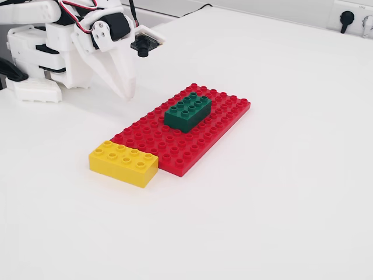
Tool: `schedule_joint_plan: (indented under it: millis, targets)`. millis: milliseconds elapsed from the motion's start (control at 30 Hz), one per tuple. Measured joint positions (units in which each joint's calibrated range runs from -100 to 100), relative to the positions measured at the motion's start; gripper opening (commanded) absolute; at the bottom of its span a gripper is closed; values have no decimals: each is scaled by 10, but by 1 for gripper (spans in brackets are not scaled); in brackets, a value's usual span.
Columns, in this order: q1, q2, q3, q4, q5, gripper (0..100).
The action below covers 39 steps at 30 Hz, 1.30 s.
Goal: Put yellow lego brick onto the green one
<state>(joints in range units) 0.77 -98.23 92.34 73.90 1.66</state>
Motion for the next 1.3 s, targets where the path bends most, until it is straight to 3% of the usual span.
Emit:
schedule_joint_plan:
  millis: [467,733,900,1167,1300]
  targets:
    - [-17,-1,5,-3,2,2]
    - [-17,6,-29,-10,80,2]
    - [-15,4,-127,-3,82,2]
    - [53,51,-237,-61,122,24]
    - [91,117,-286,-125,136,26]
